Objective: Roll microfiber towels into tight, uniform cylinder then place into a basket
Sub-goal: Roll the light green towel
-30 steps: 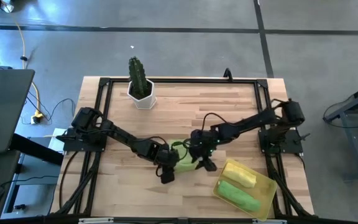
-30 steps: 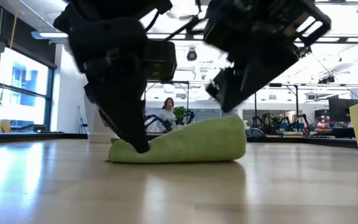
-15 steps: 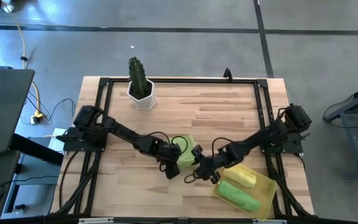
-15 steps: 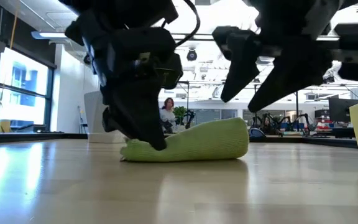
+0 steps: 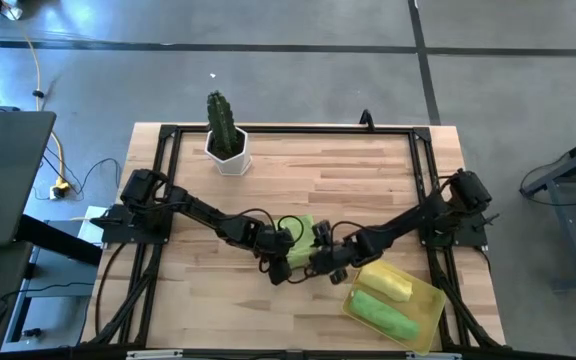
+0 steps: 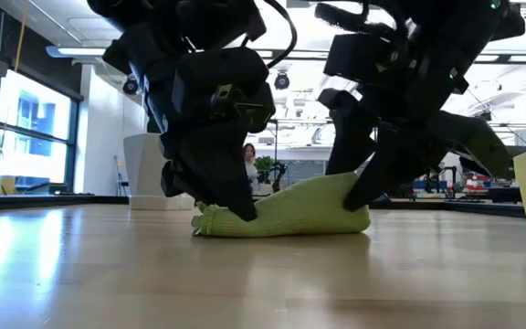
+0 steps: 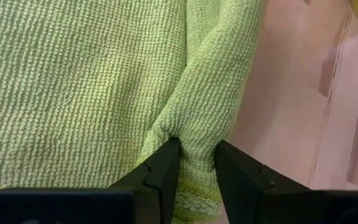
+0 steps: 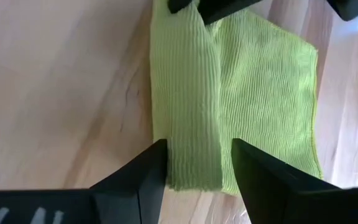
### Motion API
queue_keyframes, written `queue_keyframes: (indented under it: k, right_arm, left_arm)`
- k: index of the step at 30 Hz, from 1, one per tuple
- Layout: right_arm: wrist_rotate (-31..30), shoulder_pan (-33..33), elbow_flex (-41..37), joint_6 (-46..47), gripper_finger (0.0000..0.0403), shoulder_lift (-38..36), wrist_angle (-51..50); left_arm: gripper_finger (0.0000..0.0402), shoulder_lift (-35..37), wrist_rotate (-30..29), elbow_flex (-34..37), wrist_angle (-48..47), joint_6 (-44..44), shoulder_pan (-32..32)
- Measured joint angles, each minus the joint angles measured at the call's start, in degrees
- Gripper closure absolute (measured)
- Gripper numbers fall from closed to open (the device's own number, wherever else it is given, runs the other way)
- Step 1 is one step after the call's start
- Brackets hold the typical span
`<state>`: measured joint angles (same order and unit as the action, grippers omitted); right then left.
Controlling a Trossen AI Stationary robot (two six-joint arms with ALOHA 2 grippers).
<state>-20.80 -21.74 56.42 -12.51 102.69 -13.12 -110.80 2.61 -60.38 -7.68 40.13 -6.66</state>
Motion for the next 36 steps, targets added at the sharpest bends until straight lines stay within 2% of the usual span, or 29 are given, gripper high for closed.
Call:
queue_keyframes:
  k: [12,22,24,31,36]
  right_arm:
    - [1.74,-5.38,2.45,1.25,0.0231,-1.70,-2.12]
    - [-0.23,-2.27,2.34,2.83,0.0231,0.33,-2.34]
    - [0.37,-2.52,2.34,4.53,0.0231,0.12,-2.61]
    - [8.60,-5.09,2.34,14.33,0.0231,-0.08,-7.63]
    - [6.53,-7.18,3.80,16.17,0.0231,-3.01,-8.77]
  left_arm:
    - [0.0307,-0.07,0.20,-0.07,0.59,-0.86,0.99]
    - [0.0307,-0.11,0.27,-0.02,1.53,-1.32,1.03]
    - [0.0307,-0.11,0.90,-0.02,1.51,-1.30,1.03]
    - [0.0307,-0.11,1.10,-0.11,0.35,-1.39,0.63]
    - [0.0307,-0.11,1.38,-0.11,0.35,-1.81,0.93]
